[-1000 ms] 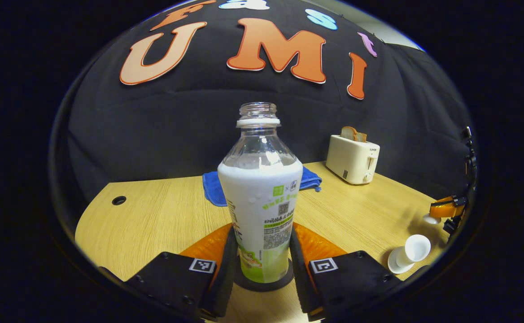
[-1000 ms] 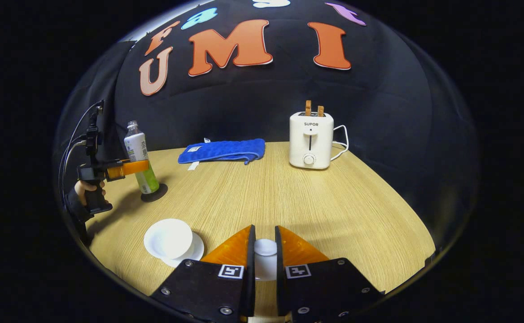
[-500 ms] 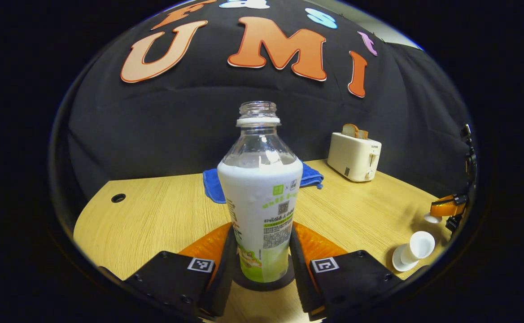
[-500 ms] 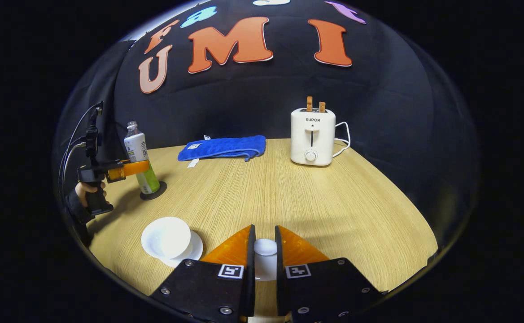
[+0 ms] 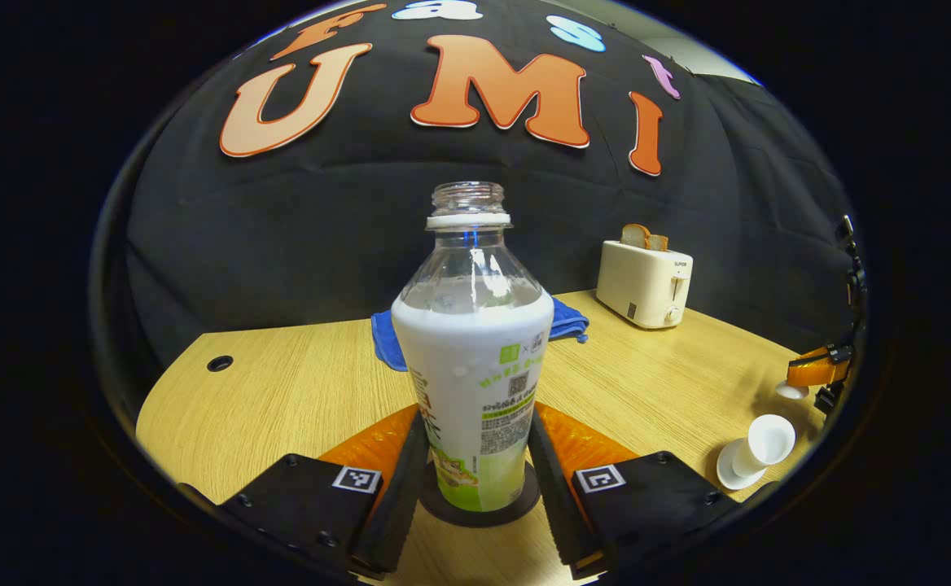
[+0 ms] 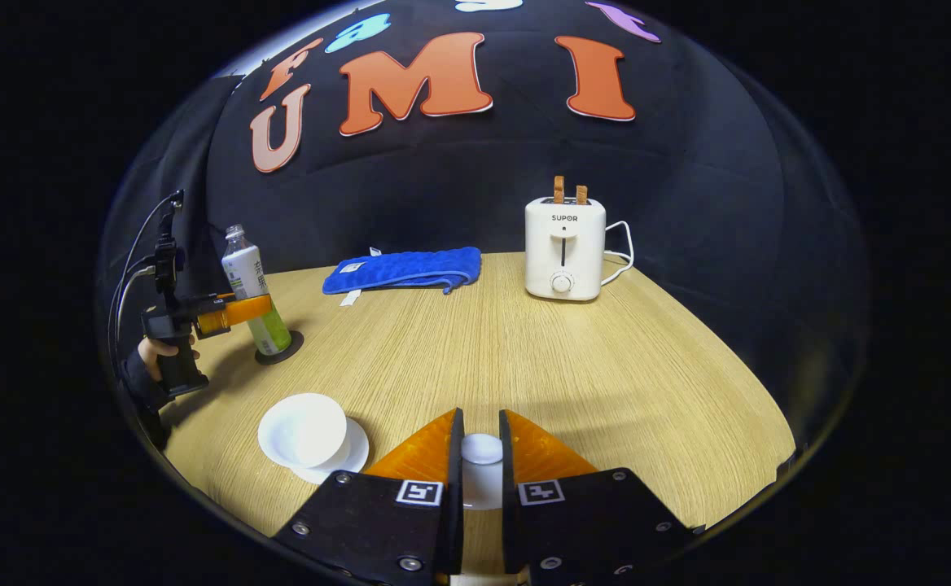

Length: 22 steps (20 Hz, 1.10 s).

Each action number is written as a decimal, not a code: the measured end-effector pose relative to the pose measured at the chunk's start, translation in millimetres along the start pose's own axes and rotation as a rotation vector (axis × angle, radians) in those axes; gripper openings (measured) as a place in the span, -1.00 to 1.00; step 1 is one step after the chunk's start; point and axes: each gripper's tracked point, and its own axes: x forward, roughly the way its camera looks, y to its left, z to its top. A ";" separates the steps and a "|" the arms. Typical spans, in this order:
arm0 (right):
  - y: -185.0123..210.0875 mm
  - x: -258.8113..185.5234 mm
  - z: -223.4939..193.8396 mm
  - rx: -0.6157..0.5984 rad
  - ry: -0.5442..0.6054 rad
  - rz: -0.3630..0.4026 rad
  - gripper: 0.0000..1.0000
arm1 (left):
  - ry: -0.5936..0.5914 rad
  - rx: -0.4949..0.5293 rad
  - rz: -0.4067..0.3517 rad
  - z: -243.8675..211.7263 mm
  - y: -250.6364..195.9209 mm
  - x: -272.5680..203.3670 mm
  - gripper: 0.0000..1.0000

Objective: Open the teacup lid with one hand, grasp the water bottle and pour water into the teacup with the other hand; after pouring, place the water bottle on the coaster and then close the teacup lid.

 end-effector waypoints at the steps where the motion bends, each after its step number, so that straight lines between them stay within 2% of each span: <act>1: 0.3 0.5 0.5 0.002 -0.002 0.001 -0.61 | -0.003 0.001 0.001 0.1 0.0 -0.2 0.51; 2: 0.9 0.2 1.9 0.003 -0.004 0.002 -0.61 | -0.003 -0.004 -0.002 -0.3 -1.1 -1.4 0.59; 3: 1.5 -0.8 2.7 0.003 -0.006 0.001 -0.61 | -0.004 -0.008 -0.005 -0.5 -1.9 -1.2 0.82; 7: 13.3 -4.9 12.9 -0.005 -0.035 0.016 -0.61 | -0.019 -0.012 0.014 0.5 -3.6 -8.8 1.00; 12: 41.3 -9.9 32.8 -0.014 -0.087 0.067 -0.61 | -0.033 -0.027 0.061 1.0 -7.5 -38.1 0.94; 13: 46.8 -10.9 36.3 -0.013 -0.094 0.078 -0.61 | -0.045 -0.028 0.070 2.5 -9.3 -46.6 1.00; 15: 59.6 -10.6 40.3 -0.009 -0.108 0.102 -0.61 | -0.078 -0.018 0.094 5.7 -7.8 -66.0 0.94; 16: 65.8 -11.4 42.6 -0.008 -0.114 0.114 -0.61 | -0.096 -0.014 0.110 7.5 -7.6 -76.5 1.00; 22: 110.7 -11.5 41.3 -0.030 -0.152 0.179 -0.62 | -0.169 -0.029 0.169 15.6 -0.1 -135.5 1.00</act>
